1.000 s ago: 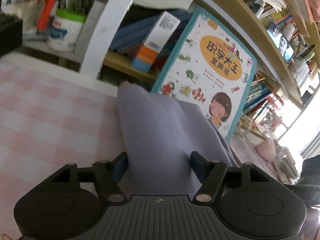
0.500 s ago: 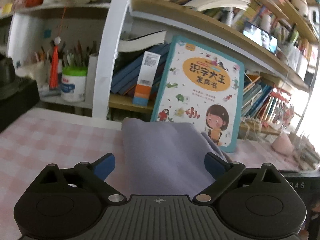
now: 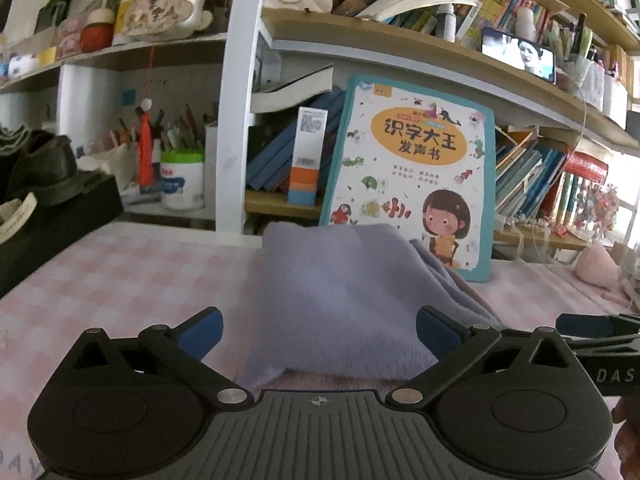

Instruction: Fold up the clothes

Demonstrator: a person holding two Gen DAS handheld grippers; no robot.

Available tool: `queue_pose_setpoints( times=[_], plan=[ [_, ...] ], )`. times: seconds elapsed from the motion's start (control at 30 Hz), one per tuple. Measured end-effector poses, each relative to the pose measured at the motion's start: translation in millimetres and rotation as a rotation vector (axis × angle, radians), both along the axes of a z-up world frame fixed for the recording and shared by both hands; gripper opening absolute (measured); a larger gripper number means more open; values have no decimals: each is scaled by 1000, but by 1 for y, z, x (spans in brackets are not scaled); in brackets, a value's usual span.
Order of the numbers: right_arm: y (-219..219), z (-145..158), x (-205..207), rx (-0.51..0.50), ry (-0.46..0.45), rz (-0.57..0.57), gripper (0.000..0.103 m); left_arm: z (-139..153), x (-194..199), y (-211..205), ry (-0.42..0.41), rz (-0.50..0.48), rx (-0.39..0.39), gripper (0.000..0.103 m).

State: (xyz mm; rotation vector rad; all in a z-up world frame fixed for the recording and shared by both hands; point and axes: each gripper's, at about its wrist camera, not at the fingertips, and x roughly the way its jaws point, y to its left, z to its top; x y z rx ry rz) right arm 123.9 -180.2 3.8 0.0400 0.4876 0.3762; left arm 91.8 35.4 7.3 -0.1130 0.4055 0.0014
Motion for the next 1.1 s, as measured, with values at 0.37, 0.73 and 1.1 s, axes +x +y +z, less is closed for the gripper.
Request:
queue_pose_setpoints(
  times=[0.37,0.73,1.1],
  plan=[
    [-3,-3,-16,-52,-36,-39,101,-6,-12,-5,18,2,12,103],
    [-4,-6,-31,-95,-85,-72,103,-8,-24,-13,6,-14,34,103],
    [-10,-7,-45,-86,-99,-112,103,-9,-35,-19,-5,-18,39,103]
  ],
)
